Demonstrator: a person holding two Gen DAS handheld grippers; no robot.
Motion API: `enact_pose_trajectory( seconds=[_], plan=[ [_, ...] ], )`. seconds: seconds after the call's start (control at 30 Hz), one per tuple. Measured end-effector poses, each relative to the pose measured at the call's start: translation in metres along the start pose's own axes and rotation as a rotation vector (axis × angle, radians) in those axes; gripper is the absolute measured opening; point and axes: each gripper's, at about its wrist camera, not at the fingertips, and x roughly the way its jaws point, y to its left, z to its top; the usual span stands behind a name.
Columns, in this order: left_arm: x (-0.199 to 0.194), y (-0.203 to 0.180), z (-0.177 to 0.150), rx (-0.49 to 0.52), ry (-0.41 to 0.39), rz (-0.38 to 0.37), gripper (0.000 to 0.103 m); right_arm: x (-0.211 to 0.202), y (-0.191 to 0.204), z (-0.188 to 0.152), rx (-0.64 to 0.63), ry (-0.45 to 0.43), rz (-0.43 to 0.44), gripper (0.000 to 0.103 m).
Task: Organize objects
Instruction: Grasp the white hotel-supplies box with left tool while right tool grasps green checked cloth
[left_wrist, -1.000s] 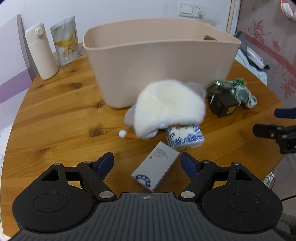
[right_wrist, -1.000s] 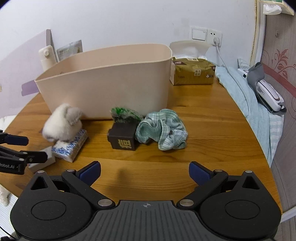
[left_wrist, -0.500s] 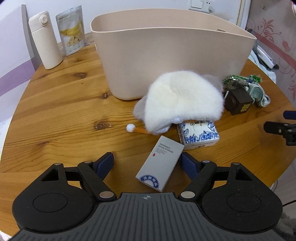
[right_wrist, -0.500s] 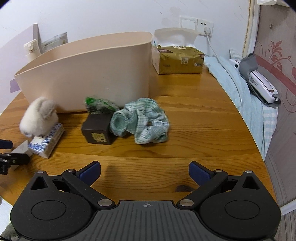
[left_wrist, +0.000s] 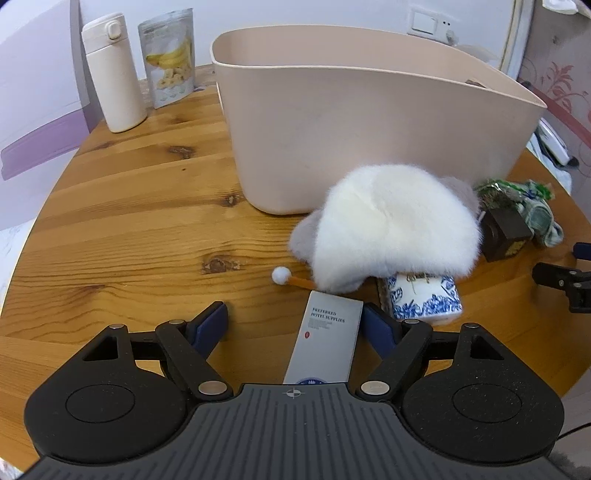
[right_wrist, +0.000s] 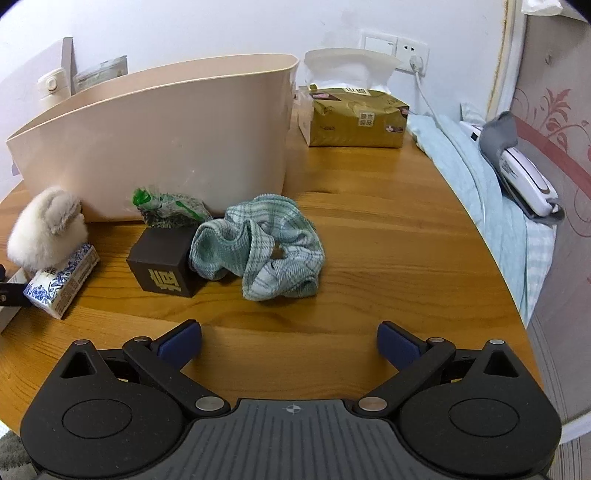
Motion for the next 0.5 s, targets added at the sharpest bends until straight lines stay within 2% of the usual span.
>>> enact_pose_trajectory(
  seconds=[0.2,0.33,0.5],
  plan=[
    [0.003,0.002,0.005,0.0,-0.003,-0.001,0.079,0.008,-0.002,0.008,0.003,-0.015,-0.003,0.103],
    [0.006,0.005,0.009,0.004,-0.006,-0.002,0.071,0.013,-0.001,0.012,-0.003,-0.024,0.003,0.103],
    [0.006,0.007,0.009,0.006,-0.008,-0.003,0.067,0.018,-0.001,0.018,0.001,-0.047,0.006,0.094]
  ],
)
